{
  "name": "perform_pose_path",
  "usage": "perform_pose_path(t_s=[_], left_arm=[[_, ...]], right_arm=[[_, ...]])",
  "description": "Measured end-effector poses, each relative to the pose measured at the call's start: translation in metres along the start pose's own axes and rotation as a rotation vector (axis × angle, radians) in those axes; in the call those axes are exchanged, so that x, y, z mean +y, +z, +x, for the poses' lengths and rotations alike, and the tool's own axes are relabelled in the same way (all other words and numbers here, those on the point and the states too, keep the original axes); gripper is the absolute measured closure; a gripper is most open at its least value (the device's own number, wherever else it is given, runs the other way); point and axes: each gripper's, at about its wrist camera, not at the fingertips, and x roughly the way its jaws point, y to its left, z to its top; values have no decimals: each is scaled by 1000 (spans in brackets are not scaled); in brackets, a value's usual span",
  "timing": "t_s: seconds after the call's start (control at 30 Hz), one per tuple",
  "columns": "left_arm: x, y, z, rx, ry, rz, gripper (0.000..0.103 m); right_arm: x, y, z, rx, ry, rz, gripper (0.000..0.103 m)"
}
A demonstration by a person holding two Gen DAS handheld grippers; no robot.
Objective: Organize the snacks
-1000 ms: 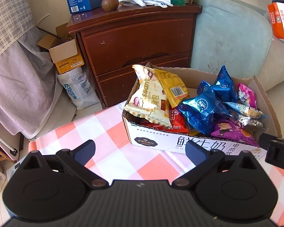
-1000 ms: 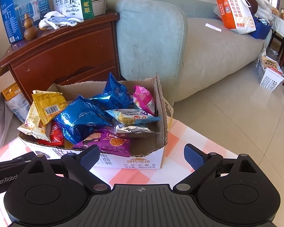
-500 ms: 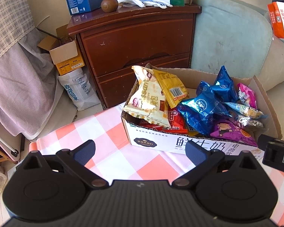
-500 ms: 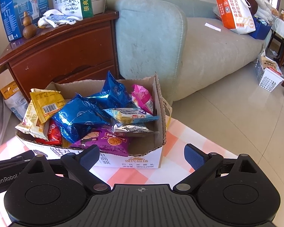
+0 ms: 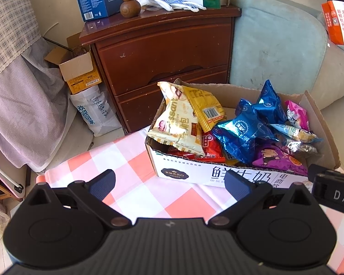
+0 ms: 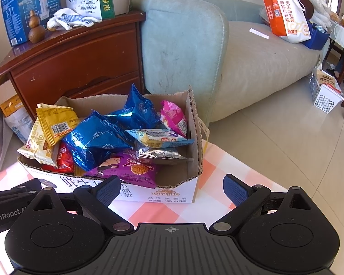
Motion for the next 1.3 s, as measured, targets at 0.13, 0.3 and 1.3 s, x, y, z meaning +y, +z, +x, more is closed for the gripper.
perform_pose_path(t_s=[0.13,0.3,1.3], left_arm=[[-2,-1,-1,-1,-1,8,2],[-4,-1,-1,-3,1,12,2],[-5,-3,-8,-26,20,35,2]], right_arm=[[0,0,0,0,-1,0,6],[-1,0,0,0,-2,0,6],[11,-8,-2,-27,-15,-88,6]])
